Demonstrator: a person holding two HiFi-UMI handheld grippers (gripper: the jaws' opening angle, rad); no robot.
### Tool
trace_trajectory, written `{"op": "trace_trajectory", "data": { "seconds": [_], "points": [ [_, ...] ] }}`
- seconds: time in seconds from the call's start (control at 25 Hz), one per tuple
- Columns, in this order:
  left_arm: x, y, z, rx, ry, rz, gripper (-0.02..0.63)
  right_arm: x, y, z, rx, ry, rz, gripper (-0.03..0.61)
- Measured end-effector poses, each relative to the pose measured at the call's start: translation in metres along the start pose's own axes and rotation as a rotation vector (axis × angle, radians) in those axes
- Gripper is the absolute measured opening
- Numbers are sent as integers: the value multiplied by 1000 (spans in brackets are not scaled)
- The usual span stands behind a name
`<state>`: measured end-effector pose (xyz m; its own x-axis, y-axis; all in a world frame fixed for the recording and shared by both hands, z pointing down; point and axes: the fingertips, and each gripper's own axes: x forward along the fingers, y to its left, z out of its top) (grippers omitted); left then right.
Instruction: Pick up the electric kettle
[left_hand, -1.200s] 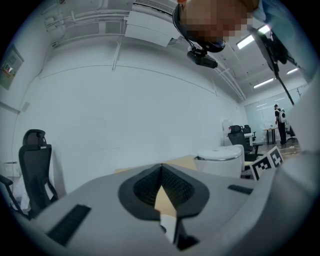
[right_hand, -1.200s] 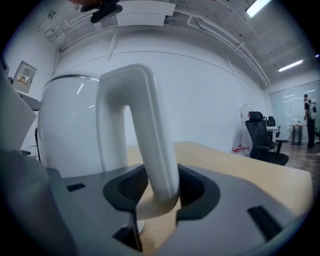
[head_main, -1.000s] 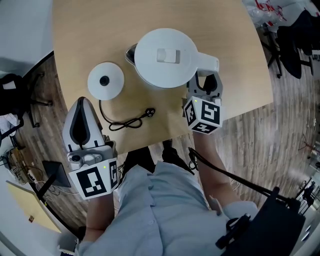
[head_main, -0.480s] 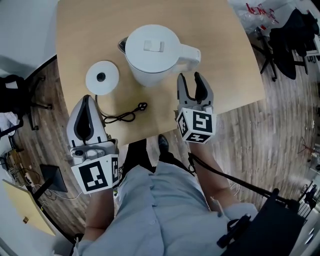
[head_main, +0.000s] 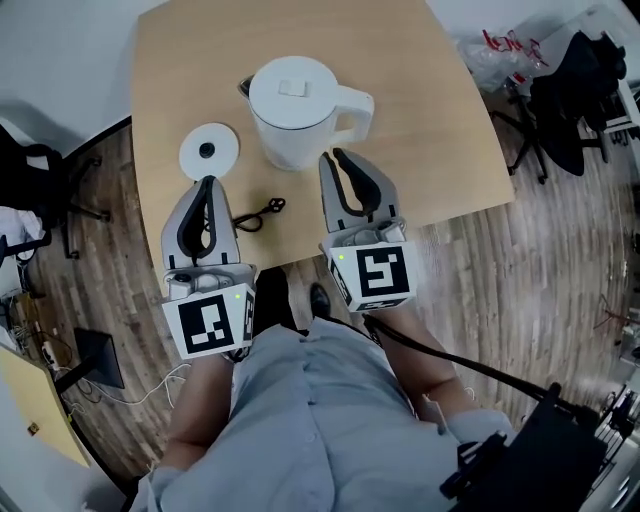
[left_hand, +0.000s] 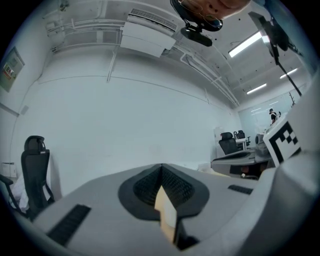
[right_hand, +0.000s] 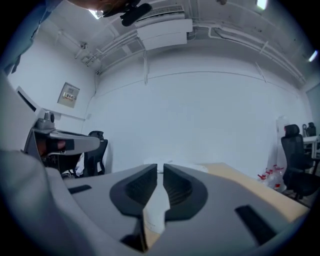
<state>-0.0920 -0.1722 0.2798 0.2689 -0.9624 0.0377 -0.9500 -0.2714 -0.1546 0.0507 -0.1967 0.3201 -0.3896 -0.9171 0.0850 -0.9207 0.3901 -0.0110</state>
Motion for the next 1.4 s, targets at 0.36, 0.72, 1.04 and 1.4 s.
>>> {"op": "trace_trajectory", "data": {
  "seconds": [0.36, 0.72, 1.04, 1.4],
  "points": [
    [0, -9, 21, -18, -39, 33, 0, -5, 17, 23, -60, -55, 56, 2],
    [-3, -8, 26, -6, -51, 47, 0, -7, 30, 41, -58, -141, 103, 1],
    [-7, -6, 25, 0, -53, 56, 0, -8, 32, 42, -54, -145, 113, 1],
    [-8, -7, 24, 2, -50, 57, 0, -8, 34, 44, -52, -168, 125, 1]
  ]
}}
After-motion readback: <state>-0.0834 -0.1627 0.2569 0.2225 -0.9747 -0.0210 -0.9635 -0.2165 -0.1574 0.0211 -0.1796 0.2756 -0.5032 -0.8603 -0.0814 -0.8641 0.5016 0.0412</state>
